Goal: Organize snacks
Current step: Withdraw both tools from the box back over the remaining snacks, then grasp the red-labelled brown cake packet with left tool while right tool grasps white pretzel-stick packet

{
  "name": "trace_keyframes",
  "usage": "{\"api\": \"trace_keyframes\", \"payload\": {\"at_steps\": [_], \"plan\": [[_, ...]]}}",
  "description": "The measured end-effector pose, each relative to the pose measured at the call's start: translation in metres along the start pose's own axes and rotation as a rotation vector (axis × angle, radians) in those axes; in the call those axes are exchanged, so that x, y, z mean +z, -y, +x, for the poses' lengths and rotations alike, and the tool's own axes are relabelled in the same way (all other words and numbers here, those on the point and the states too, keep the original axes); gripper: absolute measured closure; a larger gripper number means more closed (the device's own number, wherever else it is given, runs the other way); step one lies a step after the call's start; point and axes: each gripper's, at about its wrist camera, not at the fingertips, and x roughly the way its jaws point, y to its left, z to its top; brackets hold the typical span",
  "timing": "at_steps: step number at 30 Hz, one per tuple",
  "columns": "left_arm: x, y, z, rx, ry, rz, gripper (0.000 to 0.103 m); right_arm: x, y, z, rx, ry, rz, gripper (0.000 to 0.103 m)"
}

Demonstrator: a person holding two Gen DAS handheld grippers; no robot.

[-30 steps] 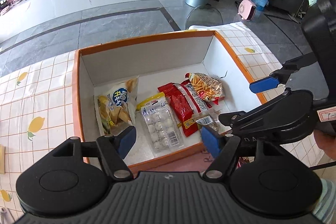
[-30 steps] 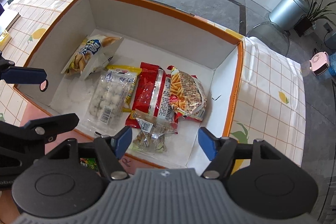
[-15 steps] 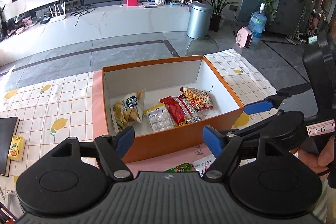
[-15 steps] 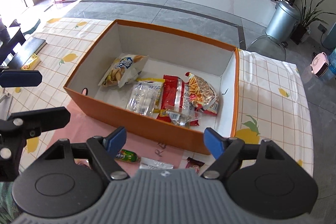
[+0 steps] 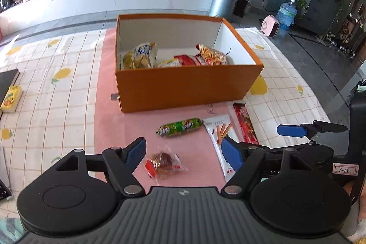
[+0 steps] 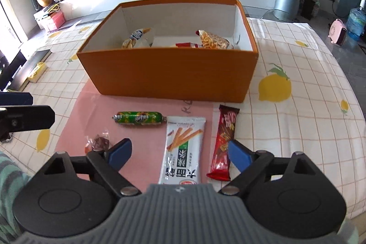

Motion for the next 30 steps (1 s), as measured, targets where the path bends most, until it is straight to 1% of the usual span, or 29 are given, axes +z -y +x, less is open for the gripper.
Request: {"api": "trace_keyframes", "payload": {"at_steps": [2,5,9,16,19,23,28,29,30], "plan": [[-0.007,0.001,0.01,0.008,-0.02,0.011,0.015,-0.013,-0.001,0.006,-0.017,0.005,-0.011,0.015],[-0.021,-0.002,0.022,-0.004,-0.047,-0.008,0.015,-0.029,-0.004,0.016,-0.044,0.02,-0.026,0.015],[-0.037,-0.009,0.033,-0.009,-0.054,-0.037,0.015,-0.041,0.0,0.026,-0.025,0.018,0.011,0.015],[-0.046,-0.02,0.049,-0.042,-0.049,-0.085,0.015,-0.043,0.008,0.033,0.008,0.005,0.076,0.015],[-0.046,-0.019,0.056,-0.046,-0.052,-0.078,0.015,-0.043,0.009,0.036,0.015,-0.004,0.097,0.015],[-0.047,-0.017,0.064,-0.025,-0.048,-0.067,0.015,-0.043,0.008,0.04,0.025,-0.004,0.101,0.015],[-0.048,-0.027,0.07,-0.012,-0.023,-0.123,0.015,-0.042,-0.001,0.044,0.033,0.005,0.055,0.015],[-0.048,-0.029,0.072,-0.013,-0.024,-0.133,0.015,-0.042,-0.004,0.044,0.031,0.011,0.038,0.018],[-0.048,-0.031,0.074,-0.017,-0.028,-0.142,0.015,-0.042,-0.007,0.045,0.026,0.016,0.023,0.024]]}}
